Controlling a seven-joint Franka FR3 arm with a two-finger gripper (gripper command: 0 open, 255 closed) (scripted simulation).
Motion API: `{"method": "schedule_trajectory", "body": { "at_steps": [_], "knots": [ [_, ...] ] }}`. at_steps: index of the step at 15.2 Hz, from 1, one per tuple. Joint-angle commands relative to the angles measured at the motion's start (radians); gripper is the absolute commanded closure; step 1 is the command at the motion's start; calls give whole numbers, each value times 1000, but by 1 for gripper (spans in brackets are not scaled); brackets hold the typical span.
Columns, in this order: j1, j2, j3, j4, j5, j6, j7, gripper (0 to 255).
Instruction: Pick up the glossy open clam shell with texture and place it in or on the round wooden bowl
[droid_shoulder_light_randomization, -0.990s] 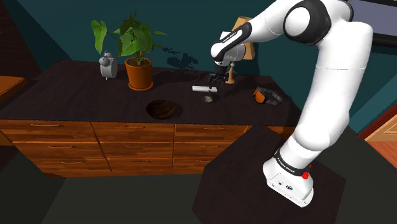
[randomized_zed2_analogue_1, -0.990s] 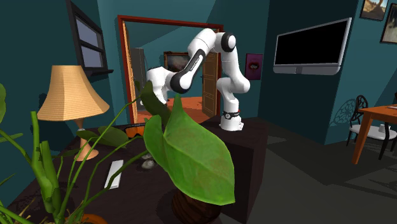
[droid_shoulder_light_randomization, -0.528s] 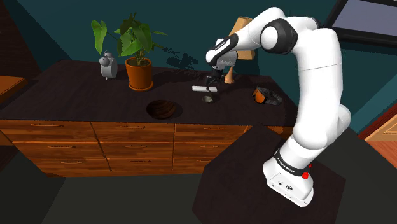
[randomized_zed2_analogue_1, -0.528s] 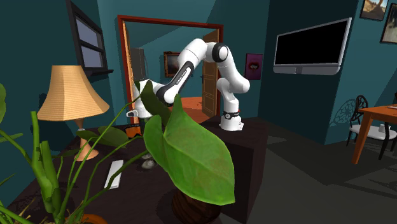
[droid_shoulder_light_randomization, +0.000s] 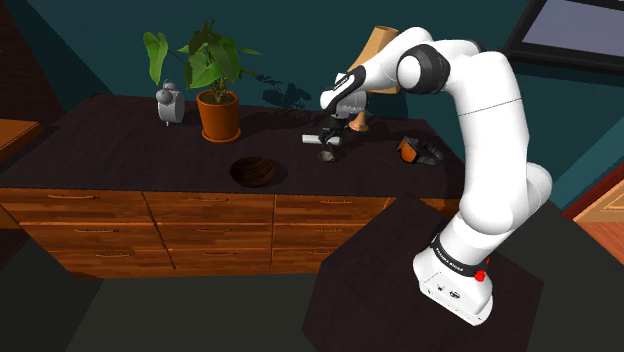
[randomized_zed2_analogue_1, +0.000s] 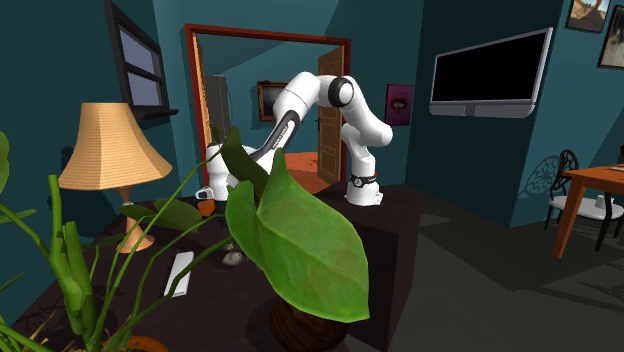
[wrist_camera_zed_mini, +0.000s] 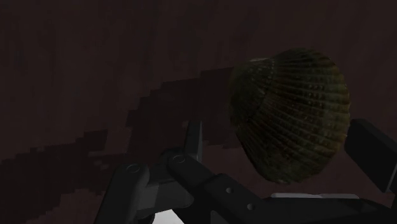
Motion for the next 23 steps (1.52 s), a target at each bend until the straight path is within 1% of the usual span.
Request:
{"method": "schedule_trajectory", "body": {
  "at_steps": [1, 8, 9, 18, 23],
  "knots": [
    [-3, 19, 3, 7, 3, 12, -2, 0],
    [-3, 19, 3, 7, 3, 12, -2, 0],
    [-3, 19, 3, 7, 3, 12, -2, 255],
    [-3, 19, 3, 7, 3, 12, -2, 255],
    [3, -31, -6, -3, -6, -27, 3, 255]
  ]
}}
